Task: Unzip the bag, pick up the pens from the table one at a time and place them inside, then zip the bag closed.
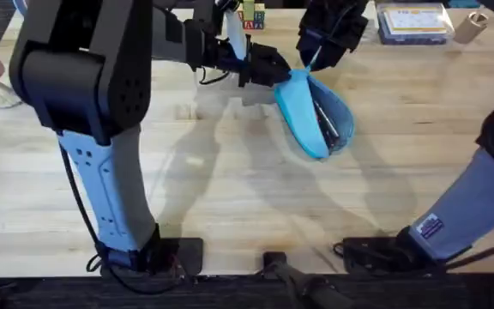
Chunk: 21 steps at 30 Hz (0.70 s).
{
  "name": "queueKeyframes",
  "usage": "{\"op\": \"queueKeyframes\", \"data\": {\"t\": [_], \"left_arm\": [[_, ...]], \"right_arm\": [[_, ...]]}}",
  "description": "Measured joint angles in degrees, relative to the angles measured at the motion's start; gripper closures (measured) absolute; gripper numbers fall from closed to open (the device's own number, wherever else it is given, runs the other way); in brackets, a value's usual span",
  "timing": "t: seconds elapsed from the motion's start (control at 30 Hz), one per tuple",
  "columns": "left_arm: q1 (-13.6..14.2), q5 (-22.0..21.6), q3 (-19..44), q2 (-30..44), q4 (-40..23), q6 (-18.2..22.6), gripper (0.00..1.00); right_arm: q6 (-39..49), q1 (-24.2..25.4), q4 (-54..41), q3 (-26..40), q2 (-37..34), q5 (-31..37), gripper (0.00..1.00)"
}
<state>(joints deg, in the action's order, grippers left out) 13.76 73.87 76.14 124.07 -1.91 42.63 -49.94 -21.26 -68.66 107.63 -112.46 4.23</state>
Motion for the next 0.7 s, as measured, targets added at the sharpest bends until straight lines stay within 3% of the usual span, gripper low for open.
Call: {"op": "queueKeyframes", "data": {"t": [0.7], "left_arm": [[0.4,1.1,0.0,0.0,-0.2,0.0,0.959]], "right_arm": [[19.0,-0.7,-4.1,0.0,0.0,1.6,0.968]]}}
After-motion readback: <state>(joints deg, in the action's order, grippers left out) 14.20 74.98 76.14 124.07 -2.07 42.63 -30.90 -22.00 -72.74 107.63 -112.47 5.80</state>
